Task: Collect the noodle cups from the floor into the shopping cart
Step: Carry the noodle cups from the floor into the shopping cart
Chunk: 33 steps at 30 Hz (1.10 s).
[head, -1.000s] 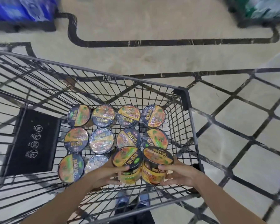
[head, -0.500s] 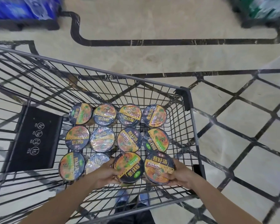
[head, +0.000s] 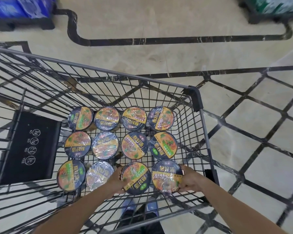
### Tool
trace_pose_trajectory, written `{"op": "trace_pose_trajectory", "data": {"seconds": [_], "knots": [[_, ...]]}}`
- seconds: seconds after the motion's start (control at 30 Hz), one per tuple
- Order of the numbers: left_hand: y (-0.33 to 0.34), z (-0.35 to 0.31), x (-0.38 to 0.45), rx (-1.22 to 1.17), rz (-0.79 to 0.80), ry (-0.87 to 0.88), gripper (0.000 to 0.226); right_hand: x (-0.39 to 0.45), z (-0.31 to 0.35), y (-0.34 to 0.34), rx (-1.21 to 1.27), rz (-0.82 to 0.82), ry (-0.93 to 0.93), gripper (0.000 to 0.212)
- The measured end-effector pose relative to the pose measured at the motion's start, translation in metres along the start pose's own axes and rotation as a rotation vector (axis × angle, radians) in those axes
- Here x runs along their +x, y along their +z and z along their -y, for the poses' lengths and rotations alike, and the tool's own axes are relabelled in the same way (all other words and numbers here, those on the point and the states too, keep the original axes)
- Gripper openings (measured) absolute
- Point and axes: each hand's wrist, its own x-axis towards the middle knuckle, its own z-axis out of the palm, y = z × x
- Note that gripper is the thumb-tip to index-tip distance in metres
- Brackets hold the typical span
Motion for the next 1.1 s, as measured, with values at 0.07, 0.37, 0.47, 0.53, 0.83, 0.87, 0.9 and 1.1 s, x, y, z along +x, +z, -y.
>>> {"op": "trace_pose_trajectory", "data": {"seconds": [0.07, 0.37, 0.47, 0.53, 0.83, 0.87, 0.9, 1.1], "knots": [[-0.003, 0.003, 0.004, -0.028, -0.004, 0.020, 0.074, 0.002, -0.003, 0.002, 0.011, -0.015, -0.020, 0.062], [-0.001, -0.002, -0.009, 0.430, -0.123, 0.100, 0.067, 0.021, -0.023, 0.011, -0.258, -0.103, -0.115, 0.043], [0.001, -0.016, -0.029, 0.679, -0.122, 0.211, 0.050, 0.004, -0.020, 0.010, -0.509, -0.147, -0.159, 0.027], [-0.005, -0.027, -0.048, 0.810, -0.113, 0.324, 0.049, -0.015, -0.011, 0.008, -0.608, -0.166, -0.182, 0.027], [-0.050, -0.129, -0.145, 1.393, -0.435, 0.981, 0.051, -0.120, 0.065, 0.002, -0.963, -0.409, -0.720, 0.046], [-0.052, -0.142, -0.163, 1.436, -0.532, 0.999, 0.050, -0.135, 0.073, 0.002, -1.025, -0.455, -0.805, 0.047], [-0.053, -0.152, -0.181, 1.471, -0.588, 0.981, 0.050, -0.150, 0.080, 0.004, -1.086, -0.512, -0.887, 0.049], [-0.069, -0.186, -0.255, 1.748, -0.686, 1.113, 0.059, -0.219, 0.095, 0.010, -1.324, -0.789, -1.074, 0.057]]}}
